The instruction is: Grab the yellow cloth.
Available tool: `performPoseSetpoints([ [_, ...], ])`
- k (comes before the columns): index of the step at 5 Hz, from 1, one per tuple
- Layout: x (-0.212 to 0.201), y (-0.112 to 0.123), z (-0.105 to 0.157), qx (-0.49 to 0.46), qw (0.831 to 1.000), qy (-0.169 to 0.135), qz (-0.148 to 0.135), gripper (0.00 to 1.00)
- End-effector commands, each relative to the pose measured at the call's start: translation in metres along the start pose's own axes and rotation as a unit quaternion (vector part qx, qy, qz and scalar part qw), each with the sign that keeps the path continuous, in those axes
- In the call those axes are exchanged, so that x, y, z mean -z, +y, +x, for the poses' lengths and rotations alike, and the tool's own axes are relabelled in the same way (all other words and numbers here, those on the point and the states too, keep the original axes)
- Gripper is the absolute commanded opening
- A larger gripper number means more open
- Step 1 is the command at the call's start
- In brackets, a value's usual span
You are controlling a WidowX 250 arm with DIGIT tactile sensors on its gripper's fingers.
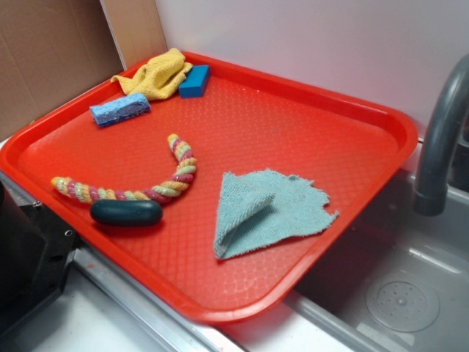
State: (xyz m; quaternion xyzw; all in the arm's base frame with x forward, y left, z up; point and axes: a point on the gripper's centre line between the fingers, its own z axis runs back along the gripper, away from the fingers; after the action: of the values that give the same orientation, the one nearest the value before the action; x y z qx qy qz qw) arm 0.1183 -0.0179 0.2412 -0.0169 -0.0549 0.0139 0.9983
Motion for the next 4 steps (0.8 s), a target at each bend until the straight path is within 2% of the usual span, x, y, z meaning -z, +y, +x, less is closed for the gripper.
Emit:
performPoseSetpoints([
  [1,0.000,0.000,0.000,0.000,1.000,0.000,0.000,1.00],
  [2,0.052,0.049,0.027,-0.090,0.995,0.022,0.035,1.00],
  [3,0.104,0.074,0.054,-0.147,0.989,-0.015,0.011,1.00],
  [4,0.139,0.099,0.086,-0.158,0.986,-0.050,-0.012,1.00],
])
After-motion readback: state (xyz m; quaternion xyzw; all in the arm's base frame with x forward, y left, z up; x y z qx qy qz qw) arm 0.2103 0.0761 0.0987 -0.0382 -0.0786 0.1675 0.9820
